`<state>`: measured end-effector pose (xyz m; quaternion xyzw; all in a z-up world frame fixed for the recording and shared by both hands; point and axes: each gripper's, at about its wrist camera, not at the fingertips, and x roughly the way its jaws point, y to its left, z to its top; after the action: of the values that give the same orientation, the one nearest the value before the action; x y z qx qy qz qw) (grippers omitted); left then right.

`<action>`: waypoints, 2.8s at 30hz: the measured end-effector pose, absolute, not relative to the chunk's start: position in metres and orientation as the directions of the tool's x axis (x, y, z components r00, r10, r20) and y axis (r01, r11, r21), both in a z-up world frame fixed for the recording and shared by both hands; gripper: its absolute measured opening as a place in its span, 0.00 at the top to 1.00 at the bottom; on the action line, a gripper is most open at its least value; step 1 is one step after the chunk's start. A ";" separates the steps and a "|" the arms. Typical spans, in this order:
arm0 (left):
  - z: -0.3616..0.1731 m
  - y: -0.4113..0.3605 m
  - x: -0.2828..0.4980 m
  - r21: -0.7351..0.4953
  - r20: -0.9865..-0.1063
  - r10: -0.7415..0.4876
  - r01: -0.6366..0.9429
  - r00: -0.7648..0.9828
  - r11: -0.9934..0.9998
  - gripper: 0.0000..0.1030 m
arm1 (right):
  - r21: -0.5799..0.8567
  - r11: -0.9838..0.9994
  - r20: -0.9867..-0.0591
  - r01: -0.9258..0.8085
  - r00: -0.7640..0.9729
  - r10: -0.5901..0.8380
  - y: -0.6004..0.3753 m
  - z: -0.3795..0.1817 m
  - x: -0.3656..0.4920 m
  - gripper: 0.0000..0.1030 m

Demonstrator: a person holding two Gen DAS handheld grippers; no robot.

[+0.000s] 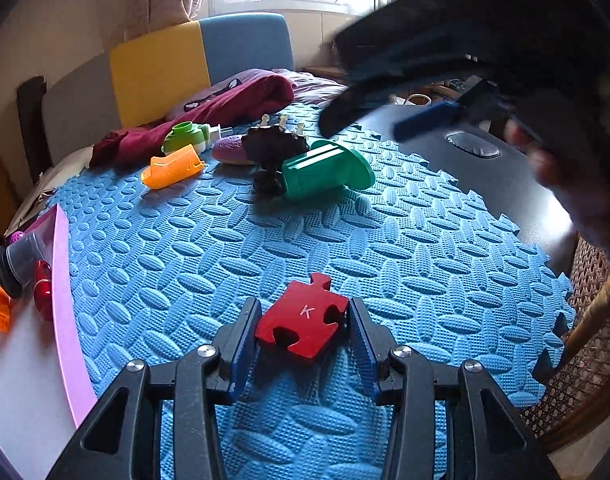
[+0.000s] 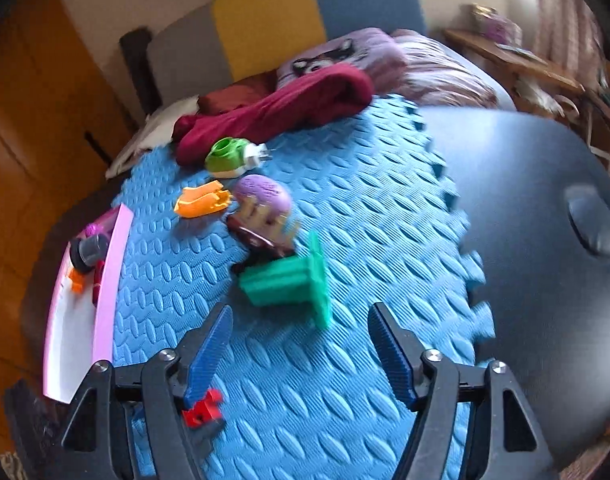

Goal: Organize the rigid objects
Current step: 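Grasp the teal spool toy with the right gripper while the left gripper holds the puzzle piece, then carry the red puzzle piece into the tray and open the left gripper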

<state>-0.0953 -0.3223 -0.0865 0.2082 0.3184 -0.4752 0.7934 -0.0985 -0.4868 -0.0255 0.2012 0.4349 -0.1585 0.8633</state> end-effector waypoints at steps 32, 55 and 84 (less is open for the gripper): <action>-0.074 -0.317 -0.106 0.024 -0.697 -0.622 0.879 0.355 0.475 0.58 | -0.002 0.935 -0.876 0.354 0.450 -0.173 -0.469 -0.076 -0.040 0.42; 0.010 -0.232 -0.069 -0.089 -0.631 -0.602 0.726 0.488 0.682 0.58 | -0.004 0.941 -0.870 0.338 0.462 -0.169 -0.470 -0.076 -0.041 0.42; -0.035 -0.128 0.021 -0.168 -0.730 -0.403 0.426 0.552 0.889 0.58 | -0.034 0.937 -0.863 0.348 0.463 -0.203 -0.465 -0.074 -0.043 0.42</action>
<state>0.0208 -0.1275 -0.0348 0.0143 0.4107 -0.2353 0.8808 -0.0427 -0.4654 -0.0737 0.0736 0.4926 -0.1614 0.8520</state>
